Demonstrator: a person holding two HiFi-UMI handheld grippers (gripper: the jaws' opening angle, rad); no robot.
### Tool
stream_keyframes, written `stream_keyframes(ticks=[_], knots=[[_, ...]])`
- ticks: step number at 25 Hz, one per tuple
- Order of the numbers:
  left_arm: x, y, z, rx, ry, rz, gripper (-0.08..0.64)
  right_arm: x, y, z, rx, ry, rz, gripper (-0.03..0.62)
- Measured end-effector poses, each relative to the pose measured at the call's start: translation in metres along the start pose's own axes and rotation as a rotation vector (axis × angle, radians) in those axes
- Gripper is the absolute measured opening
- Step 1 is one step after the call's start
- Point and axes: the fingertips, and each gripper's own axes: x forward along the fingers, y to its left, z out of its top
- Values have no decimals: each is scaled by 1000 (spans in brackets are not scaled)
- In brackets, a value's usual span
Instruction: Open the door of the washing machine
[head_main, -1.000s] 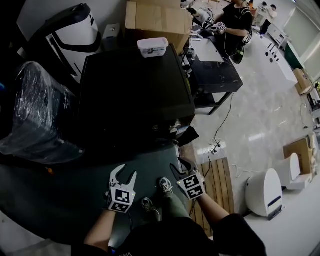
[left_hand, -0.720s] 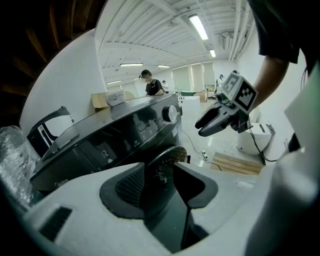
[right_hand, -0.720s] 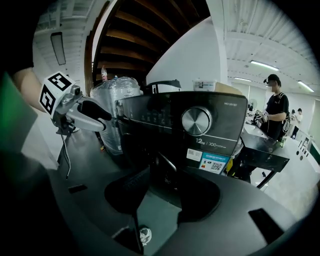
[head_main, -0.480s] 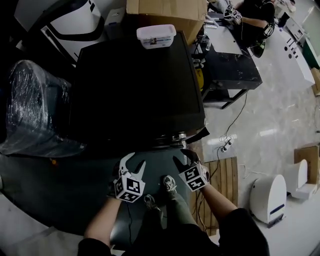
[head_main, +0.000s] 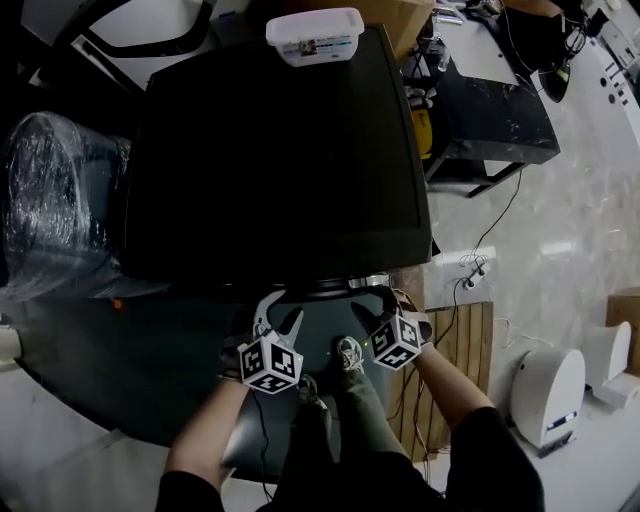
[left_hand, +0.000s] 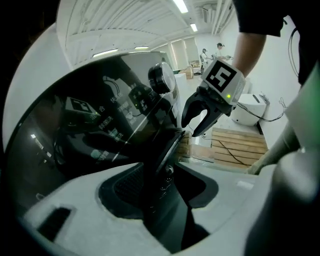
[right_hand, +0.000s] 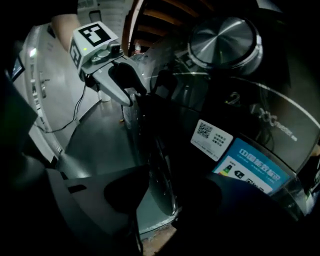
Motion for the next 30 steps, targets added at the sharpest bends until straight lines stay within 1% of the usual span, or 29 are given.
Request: stream_keyframes(ticks=[2, 4, 8, 11, 13, 16, 18, 22, 27, 28, 30], knots=[[6, 0, -1, 14, 8, -8, 184, 8, 2, -2, -61, 5, 26, 163], [10, 0, -2, 34, 17, -10, 184, 14, 1, -4, -79, 10, 40, 163], [12, 0, -3, 96, 33, 4, 175, 25, 5, -8, -88, 13, 55, 151], [14, 0, -2, 108, 32, 20, 175, 29, 4, -10, -93, 1, 21, 153], [15, -1, -2, 138, 37, 27, 175, 29, 3, -10, -101, 8, 9, 143], [14, -2, -2, 175, 49, 24, 169, 30, 3, -10, -84, 27, 31, 133], [15, -1, -2, 178, 56, 24, 163, 31, 3, -10, -73, 39, 34, 130], [15, -3, -3, 150, 74, 17, 156, 31, 4, -11, -53, 43, 20, 127], [13, -5, -5, 139, 77, 9, 150, 30, 7, -11, -19, 44, 1, 129], [11, -9, -5, 140, 81, -8, 149, 28, 12, -13, -25, 43, 14, 129], [3, -27, -12, 170, 88, -74, 150, 19, 40, -21, -49, 21, 78, 113]])
